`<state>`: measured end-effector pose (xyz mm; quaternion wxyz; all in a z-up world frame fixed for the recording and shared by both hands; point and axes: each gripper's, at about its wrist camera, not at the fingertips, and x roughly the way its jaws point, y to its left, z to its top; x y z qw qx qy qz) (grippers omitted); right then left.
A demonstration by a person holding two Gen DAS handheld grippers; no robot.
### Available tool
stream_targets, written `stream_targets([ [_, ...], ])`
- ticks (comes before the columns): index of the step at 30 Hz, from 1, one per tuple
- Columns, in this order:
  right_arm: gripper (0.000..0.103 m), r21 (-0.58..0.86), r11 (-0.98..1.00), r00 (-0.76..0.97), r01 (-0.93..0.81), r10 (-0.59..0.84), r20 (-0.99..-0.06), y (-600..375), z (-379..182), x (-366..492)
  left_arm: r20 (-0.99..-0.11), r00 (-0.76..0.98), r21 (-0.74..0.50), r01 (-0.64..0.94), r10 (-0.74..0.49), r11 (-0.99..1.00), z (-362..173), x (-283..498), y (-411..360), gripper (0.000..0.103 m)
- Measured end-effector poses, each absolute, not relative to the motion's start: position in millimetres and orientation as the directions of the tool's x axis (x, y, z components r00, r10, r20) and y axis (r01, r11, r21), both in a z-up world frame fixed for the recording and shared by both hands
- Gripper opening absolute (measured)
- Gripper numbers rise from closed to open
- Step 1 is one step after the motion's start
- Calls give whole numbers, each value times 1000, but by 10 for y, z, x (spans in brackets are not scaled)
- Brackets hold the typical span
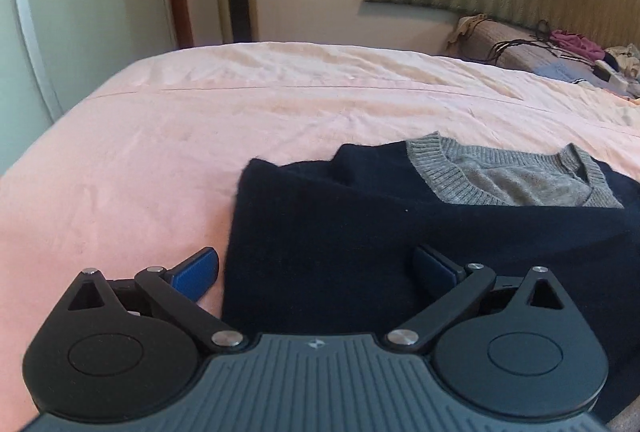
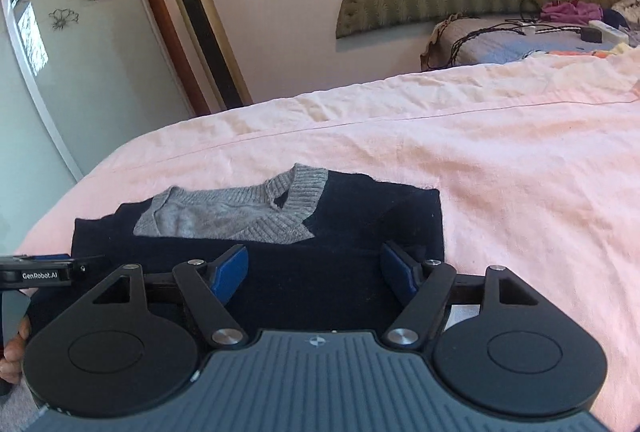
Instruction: Fold small clothes
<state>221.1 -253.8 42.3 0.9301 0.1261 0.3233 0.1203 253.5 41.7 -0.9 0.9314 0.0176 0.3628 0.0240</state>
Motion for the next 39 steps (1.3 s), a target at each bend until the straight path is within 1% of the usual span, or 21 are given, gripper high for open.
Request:
stream_targets([
  [2, 70, 316, 943, 765, -103, 279, -581, -2501, 524, 2068, -661, 750, 7, -38, 34, 999, 111, 2256, 434, 103],
  [4, 73, 365, 917, 752, -161, 354, -556, -2468, 639, 1800, -641, 763, -103, 19, -81, 995, 187, 1961, 436, 103],
  [5, 76, 369, 908, 745, -200, 386, -545, -2434, 666, 1669, -640, 760, -114, 53, -114, 992, 182, 1850, 388, 103],
  [7, 86, 347, 911, 724, -223, 393, -567, -2377, 640, 1531, -655, 746, -66, 100, -118, 993, 95, 1756, 248, 103],
  [9, 85, 311, 925, 702, -217, 369, -609, -2359, 508, 1545, -659, 746, -9, 119, -95, 993, 2, 1768, 181, 103],
  [13, 83, 275, 942, 718, -193, 327, -615, -2358, 527, 1565, -696, 713, -23, 99, -87, 995, 135, 1735, 239, 103],
  [15, 82, 278, 944, 716, -177, 317, -622, -2326, 658, 1421, -689, 710, -67, 138, -146, 988, 216, 1495, 279, 103],
  [17, 86, 309, 919, 715, -244, 386, -583, -2319, 741, 1155, -690, 696, -105, 175, -198, 979, 191, 1252, 301, 103],
  [18, 93, 304, 917, 706, -259, 394, -589, -2310, 729, 1056, -711, 677, -90, 180, -190, 980, 117, 1177, 292, 103],
  [20, 94, 265, 931, 675, -250, 364, -642, -2330, 579, 932, -684, 719, 32, 199, -123, 979, -15, 1011, 251, 103],
  [22, 91, 206, 943, 705, -263, 334, -626, -2411, 466, 784, -691, 713, -3, 157, -116, 988, 35, 905, 359, 103],
  [24, 89, 223, 952, 709, -211, 306, -636, -2510, 553, 671, -689, 717, -32, 111, -103, 993, 133, 742, 508, 103],
  [26, 89, 274, 940, 717, -201, 332, -613, -2637, 678, 486, -678, 733, -25, 56, -58, 998, 175, 546, 671, 103],
  [29, 94, 249, 952, 761, -178, 293, -579, -2849, 834, 141, -725, 687, -81, -23, -43, 996, 87, 386, 975, 103],
  [32, 95, 206, 972, 743, -113, 220, -632, -3070, 785, -50, -706, 705, -122, -32, -64, 992, 95, 246, 1067, 103],
  [33, 93, 202, 974, 726, -98, 209, -656, -3110, 727, -70, -706, 705, -137, -37, -71, 990, 108, 249, 1064, 103],
  [34, 87, 204, 975, 705, -89, 206, -679, -3135, 661, -83, -704, 704, -158, -34, -88, 987, 116, 268, 1056, 101],
  [36, 75, 194, 975, 712, -111, 214, -669, -3105, 603, -141, -697, 712, -161, -31, -91, 987, 126, 316, 1009, 88],
  [37, 63, 202, 971, 708, -124, 230, -668, -3087, 596, -144, -696, 715, -135, -35, -69, 990, 131, 353, 976, 68],
  [38, 58, 209, 971, 711, -117, 229, -665, -3080, 599, -141, -699, 714, -105, -49, -39, 993, 139, 383, 958, 40],
  [39, 36, 235, 964, 703, -126, 253, -665, -3082, 597, -118, -706, 708, -86, -59, -19, 995, 150, 411, 957, 27],
])
